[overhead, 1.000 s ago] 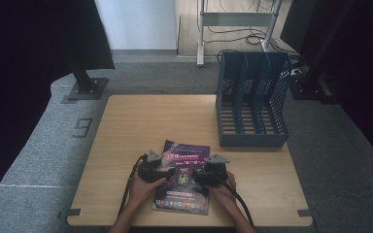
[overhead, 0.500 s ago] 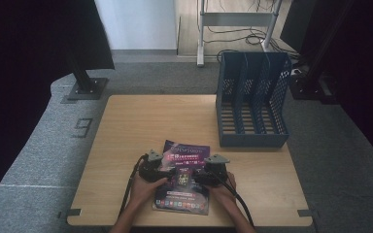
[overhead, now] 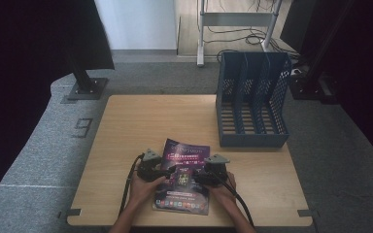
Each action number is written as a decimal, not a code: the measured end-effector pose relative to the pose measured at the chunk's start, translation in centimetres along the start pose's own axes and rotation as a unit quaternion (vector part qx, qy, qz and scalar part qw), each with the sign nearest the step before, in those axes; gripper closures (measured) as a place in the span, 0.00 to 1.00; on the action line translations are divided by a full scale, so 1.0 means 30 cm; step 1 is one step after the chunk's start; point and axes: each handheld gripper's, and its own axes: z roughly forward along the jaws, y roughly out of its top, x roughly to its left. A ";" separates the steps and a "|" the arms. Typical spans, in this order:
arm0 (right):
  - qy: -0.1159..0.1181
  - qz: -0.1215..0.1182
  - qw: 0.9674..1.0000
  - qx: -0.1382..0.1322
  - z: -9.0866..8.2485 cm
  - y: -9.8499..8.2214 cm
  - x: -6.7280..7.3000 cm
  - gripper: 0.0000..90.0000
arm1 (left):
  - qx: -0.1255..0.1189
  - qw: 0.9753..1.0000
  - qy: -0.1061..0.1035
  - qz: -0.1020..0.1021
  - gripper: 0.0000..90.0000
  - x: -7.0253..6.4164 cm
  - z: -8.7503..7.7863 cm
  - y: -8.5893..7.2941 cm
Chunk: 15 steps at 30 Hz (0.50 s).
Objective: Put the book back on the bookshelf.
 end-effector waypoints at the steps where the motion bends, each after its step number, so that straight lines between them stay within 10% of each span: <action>1: 0.000 0.000 1.000 0.000 0.000 0.000 0.000 0.24 | 0.000 1.000 0.000 0.000 0.29 0.000 0.000 0.000; 15: 0.000 0.000 1.000 0.000 0.000 0.000 0.000 0.24 | -0.021 0.999 -0.049 -0.002 0.32 -0.005 -0.028 0.018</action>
